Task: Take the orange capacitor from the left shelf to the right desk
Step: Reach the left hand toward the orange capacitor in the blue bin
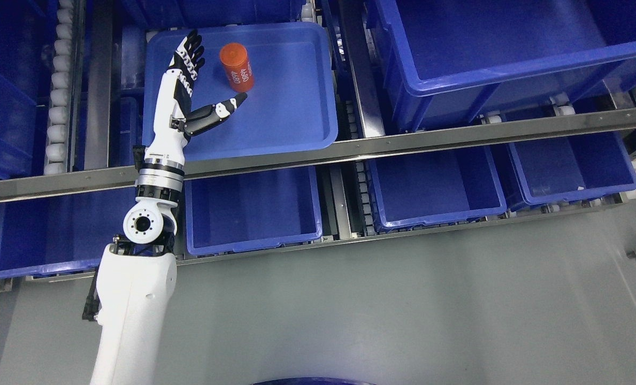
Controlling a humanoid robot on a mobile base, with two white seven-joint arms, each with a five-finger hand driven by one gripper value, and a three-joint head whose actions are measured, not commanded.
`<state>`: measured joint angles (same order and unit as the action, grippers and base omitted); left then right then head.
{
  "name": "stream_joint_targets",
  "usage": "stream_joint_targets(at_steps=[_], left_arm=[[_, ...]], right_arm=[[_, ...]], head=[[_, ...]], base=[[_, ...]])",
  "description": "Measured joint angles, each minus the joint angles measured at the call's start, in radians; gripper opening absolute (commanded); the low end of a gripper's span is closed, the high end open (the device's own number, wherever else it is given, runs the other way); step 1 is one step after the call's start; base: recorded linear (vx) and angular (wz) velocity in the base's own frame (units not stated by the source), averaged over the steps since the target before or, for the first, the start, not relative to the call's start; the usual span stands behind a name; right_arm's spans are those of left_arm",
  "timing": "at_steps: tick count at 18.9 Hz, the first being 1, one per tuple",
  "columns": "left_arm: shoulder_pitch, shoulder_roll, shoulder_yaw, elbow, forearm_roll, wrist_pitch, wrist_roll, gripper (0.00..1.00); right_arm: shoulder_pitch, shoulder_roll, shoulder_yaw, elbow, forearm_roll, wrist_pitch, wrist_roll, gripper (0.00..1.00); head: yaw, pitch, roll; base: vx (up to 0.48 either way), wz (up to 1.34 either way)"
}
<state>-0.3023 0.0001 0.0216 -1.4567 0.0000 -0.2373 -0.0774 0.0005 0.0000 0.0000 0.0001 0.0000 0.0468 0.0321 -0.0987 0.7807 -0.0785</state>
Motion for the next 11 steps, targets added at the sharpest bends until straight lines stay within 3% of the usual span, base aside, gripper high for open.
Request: stream_joint_targets(at_steps=[11], left_arm=[[-0.018,0.0,-0.005,-0.01,0.0,0.085,0.002,1.0]], right_arm=[[-0.001,0.0,0.0,0.0,0.0,-0.004,0.001,1.0]], head=[[0.0,0.0,0.0]], base=[[0.025,0.0]])
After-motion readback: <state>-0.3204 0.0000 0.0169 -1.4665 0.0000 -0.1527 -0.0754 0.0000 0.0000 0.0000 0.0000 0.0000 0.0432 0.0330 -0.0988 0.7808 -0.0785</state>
